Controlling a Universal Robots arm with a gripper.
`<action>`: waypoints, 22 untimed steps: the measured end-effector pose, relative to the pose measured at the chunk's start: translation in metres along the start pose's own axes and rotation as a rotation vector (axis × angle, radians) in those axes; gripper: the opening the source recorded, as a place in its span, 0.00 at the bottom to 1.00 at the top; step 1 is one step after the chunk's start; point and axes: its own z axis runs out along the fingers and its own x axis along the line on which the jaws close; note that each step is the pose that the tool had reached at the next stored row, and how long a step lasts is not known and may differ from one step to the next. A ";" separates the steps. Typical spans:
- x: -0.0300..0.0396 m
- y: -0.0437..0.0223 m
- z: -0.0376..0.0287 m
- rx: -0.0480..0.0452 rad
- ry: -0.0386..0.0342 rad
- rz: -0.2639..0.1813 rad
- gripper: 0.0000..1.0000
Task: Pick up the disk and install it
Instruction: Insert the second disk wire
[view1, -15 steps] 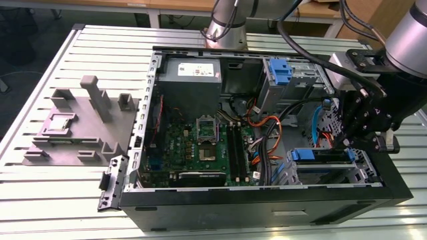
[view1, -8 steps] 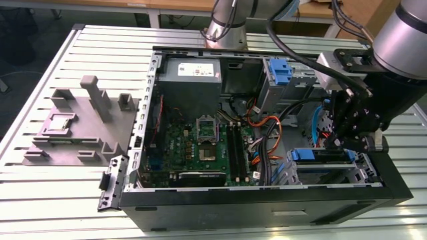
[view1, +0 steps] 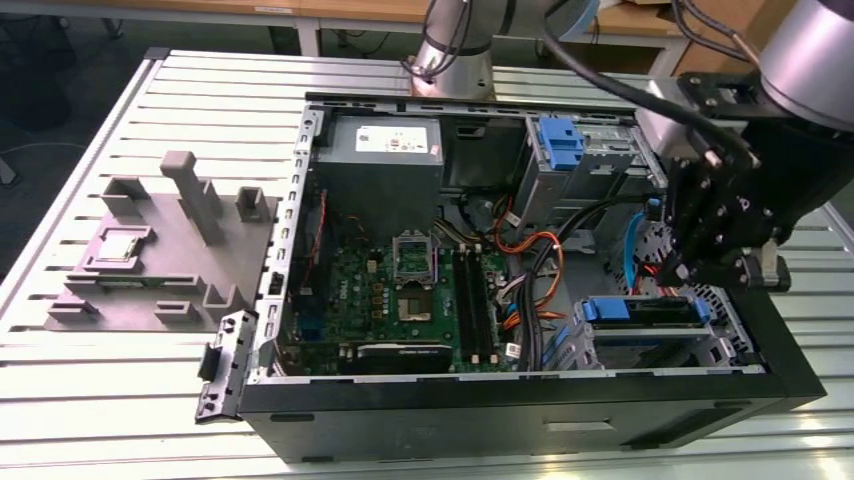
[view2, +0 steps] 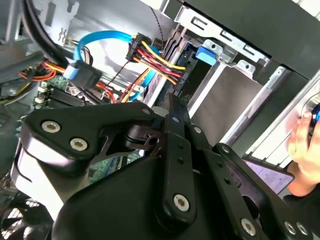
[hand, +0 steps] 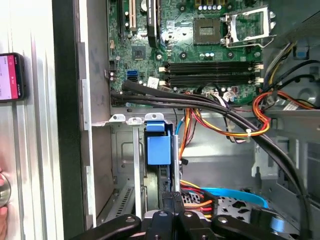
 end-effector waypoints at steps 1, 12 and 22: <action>-0.0014 0.0000 -0.0016 0.0000 -0.0001 0.000 0.10; -0.0320 0.0012 -0.0145 0.0000 0.0001 0.000 0.10; -0.0522 0.0019 -0.0239 0.0002 0.0072 0.000 0.10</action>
